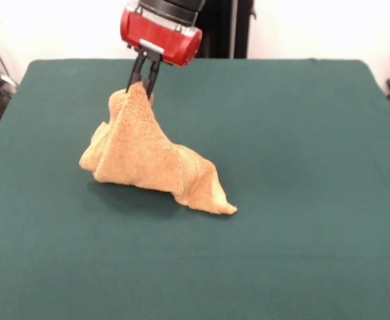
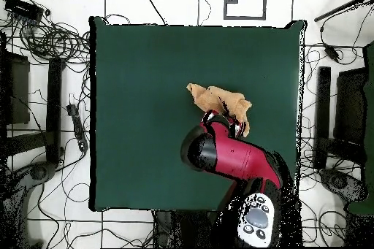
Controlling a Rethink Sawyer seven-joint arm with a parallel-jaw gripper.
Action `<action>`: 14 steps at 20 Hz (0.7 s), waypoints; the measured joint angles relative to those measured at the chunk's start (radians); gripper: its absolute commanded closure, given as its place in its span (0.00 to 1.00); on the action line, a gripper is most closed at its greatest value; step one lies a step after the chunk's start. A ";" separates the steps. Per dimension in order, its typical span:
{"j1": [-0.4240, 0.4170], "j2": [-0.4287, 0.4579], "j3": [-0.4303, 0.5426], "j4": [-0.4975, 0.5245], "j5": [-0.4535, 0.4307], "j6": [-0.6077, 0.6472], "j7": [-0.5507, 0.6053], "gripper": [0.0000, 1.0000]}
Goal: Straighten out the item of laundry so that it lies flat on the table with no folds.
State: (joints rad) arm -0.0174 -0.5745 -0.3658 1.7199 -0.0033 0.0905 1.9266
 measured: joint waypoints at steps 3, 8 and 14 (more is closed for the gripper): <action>-0.001 0.002 0.003 0.000 0.000 0.003 0.000 0.00; -0.010 0.003 0.024 -0.012 0.001 0.090 0.000 0.00; 0.000 -0.008 0.024 -0.034 0.000 0.210 0.000 0.00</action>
State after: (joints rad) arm -0.0178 -0.5821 -0.3418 1.6858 -0.0029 0.3007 1.9266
